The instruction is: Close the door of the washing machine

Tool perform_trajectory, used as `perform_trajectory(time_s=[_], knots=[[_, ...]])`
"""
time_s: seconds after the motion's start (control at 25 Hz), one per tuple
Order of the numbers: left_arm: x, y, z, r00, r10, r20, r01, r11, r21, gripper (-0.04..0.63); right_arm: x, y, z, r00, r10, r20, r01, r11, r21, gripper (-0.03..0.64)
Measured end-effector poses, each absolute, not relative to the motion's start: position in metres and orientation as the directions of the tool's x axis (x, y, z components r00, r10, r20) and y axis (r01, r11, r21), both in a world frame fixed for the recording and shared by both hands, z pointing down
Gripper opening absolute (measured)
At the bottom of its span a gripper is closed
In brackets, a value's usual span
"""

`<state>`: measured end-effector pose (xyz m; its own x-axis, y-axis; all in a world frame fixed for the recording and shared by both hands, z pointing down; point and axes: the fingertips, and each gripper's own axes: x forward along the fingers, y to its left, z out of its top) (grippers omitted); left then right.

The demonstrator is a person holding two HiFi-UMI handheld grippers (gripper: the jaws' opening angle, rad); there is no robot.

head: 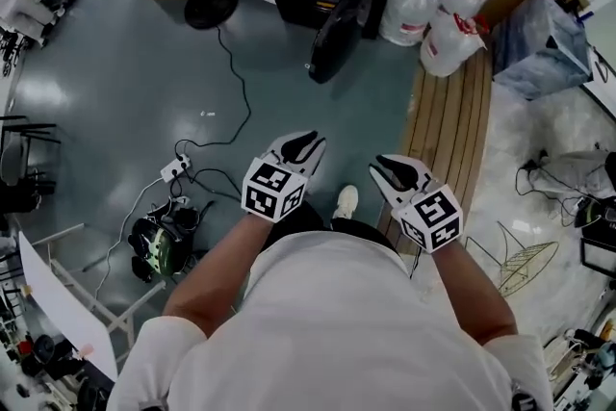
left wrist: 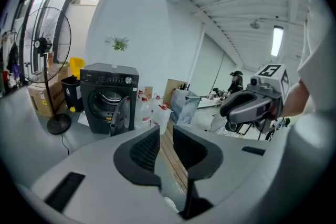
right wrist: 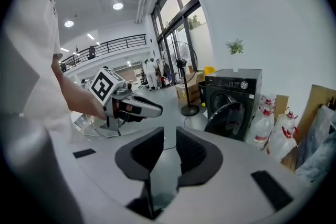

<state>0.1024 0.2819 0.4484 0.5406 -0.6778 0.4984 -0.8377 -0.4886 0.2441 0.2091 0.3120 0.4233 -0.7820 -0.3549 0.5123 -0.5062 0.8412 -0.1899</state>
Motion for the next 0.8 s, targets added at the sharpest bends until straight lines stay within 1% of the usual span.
perform_trajectory(time_s=[0.04, 0.24, 0.44, 0.6, 0.8], knots=[[0.103, 0.267, 0.453, 0.531, -0.678, 0.509, -0.844, -0.476, 0.246, 0.073, 0.213, 0.301, 0.425, -0.78, -0.357, 0.514, -0.513, 0.836, -0.197, 0.086], [0.095, 0.194, 0.48, 0.476, -0.682, 0.555, -0.873, -0.44, 0.209, 0.078, 0.218, 0.256, 0.435, -0.762, -0.373, 0.53, -0.547, 0.808, -0.218, 0.102], [0.078, 0.119, 0.511, 0.444, -0.686, 0.576, -0.89, -0.409, 0.199, 0.078, 0.213, 0.21, 0.446, -0.728, -0.405, 0.553, -0.589, 0.782, -0.203, 0.121], [0.062, 0.057, 0.538, 0.444, -0.646, 0.621, -0.886, -0.419, 0.197, 0.087, 0.201, 0.159, 0.451, -0.684, -0.44, 0.581, -0.651, 0.728, -0.214, 0.133], [0.05, -0.019, 0.572, 0.453, -0.594, 0.665, -0.867, -0.467, 0.174, 0.091, 0.174, 0.09, 0.458, -0.63, -0.478, 0.612, -0.721, 0.652, -0.234, 0.106]])
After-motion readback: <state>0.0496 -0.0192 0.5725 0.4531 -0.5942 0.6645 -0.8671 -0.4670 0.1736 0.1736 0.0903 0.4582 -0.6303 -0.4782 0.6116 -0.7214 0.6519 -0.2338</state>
